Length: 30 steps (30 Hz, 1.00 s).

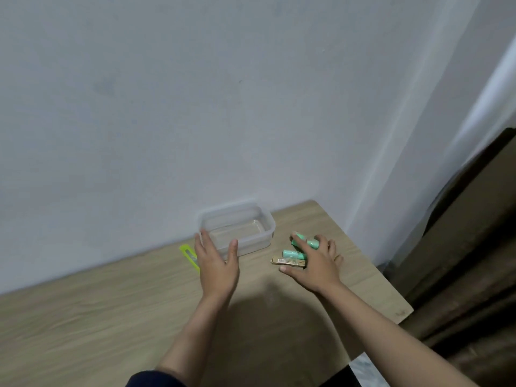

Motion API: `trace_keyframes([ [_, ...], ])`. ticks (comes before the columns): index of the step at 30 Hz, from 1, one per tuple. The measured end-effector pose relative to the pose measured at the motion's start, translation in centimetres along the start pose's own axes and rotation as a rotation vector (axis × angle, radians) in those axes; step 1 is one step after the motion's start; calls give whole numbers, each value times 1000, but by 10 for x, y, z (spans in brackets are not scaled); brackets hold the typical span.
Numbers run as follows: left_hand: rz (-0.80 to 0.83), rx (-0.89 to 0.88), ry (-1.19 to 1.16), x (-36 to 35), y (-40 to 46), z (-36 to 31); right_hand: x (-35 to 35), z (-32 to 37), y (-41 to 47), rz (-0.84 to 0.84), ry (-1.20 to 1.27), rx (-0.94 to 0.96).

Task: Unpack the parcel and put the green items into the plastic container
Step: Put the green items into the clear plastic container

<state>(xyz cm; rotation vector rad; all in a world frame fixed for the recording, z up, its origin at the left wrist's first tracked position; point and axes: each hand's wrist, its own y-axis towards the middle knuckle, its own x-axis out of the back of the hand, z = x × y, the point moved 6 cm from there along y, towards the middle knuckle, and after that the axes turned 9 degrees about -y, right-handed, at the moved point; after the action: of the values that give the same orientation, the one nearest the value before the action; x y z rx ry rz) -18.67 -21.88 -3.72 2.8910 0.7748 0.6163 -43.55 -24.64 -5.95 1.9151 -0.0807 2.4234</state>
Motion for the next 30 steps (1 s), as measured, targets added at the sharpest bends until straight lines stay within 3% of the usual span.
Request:
trace_keyframes([
  [3,-23,-9,26,1,4,3,2,5,2,-116,-7,119],
  [6,-53,3,24,3,4,3,3,4,0,-130,-10,163],
  [12,-95,31,-5,2,5,2,2,2,-2,-45,-70,192],
  [21,-86,37,-1,5,6,1,-6,-2,-18,-189,37,125],
  [30,-97,39,-11,3,8,0,-7,-4,-22,-176,206,167],
])
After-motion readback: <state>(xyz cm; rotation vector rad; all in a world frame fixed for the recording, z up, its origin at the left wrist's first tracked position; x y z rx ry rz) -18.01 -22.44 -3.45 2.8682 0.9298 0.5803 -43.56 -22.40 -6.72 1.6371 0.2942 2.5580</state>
